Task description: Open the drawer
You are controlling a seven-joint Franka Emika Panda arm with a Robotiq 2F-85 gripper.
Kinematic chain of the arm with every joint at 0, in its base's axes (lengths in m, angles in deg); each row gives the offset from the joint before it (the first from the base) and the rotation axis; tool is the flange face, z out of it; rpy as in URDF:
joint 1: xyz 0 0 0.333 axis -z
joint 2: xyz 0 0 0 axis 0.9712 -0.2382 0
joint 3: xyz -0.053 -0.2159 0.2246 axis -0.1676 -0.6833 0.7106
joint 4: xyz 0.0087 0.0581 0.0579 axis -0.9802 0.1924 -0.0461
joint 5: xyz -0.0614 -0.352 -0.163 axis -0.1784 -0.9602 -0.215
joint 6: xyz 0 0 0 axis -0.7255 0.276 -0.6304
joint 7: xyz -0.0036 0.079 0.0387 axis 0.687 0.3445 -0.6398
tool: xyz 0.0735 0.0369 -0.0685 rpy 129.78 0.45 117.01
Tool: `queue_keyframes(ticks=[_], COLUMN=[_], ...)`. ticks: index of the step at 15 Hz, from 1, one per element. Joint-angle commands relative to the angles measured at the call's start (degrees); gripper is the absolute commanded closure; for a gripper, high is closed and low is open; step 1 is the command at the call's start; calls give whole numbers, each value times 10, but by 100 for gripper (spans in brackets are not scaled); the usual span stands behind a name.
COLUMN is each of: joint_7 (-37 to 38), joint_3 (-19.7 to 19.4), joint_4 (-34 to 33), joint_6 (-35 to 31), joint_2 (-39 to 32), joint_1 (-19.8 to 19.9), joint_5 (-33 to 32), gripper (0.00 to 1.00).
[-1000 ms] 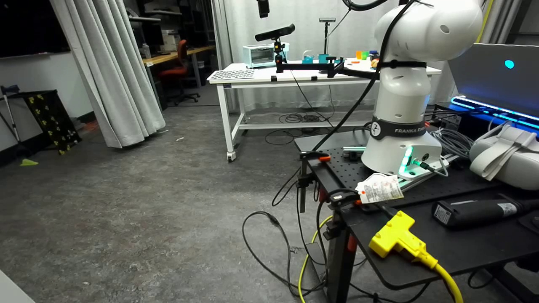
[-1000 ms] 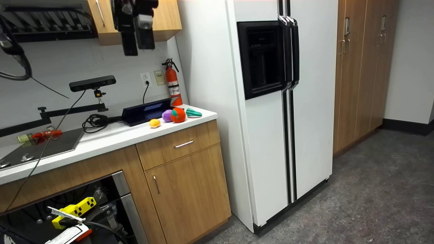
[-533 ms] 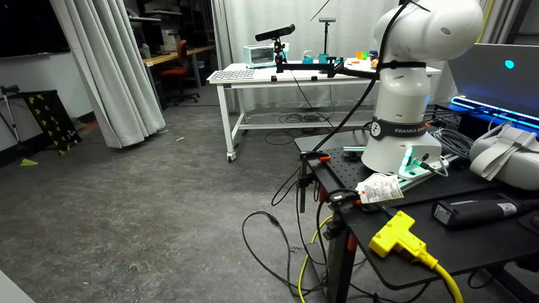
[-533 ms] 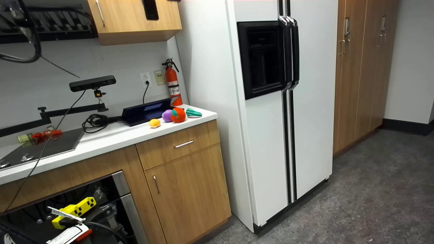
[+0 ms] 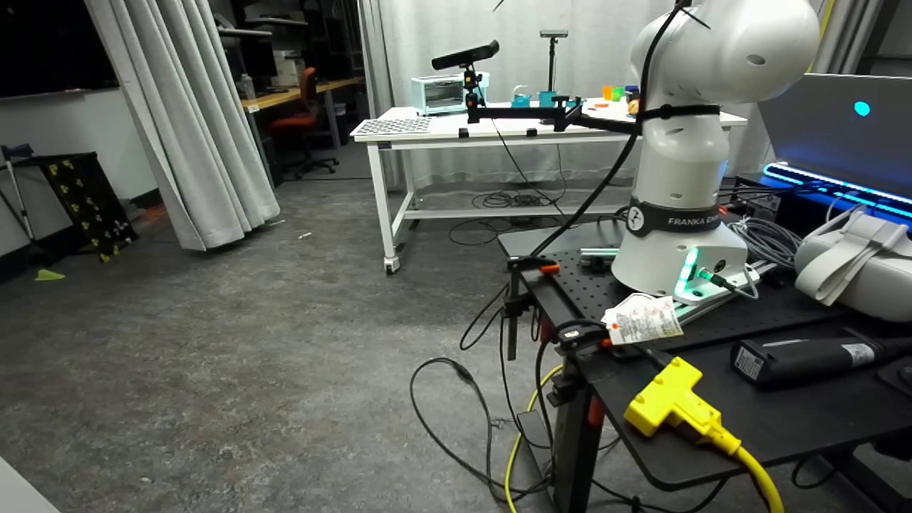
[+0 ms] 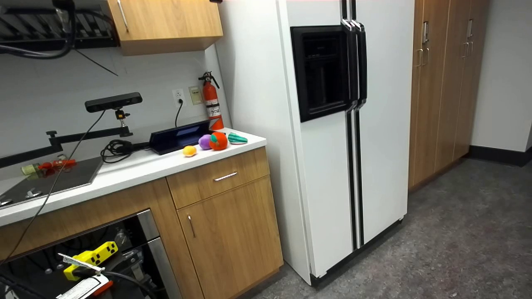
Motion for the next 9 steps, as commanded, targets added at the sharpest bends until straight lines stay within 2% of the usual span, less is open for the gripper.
queue_keyframes(ticks=[1,4,9], joint_7=[-1,3,17], joint_3=[1,3,14], joint_4=[-3,4,49], joint_6=[2,-24,-126], joint_2=[-2,-12,-43], joint_1=[1,-2,-8], joint_5=[1,6,34], gripper=[0,0,0])
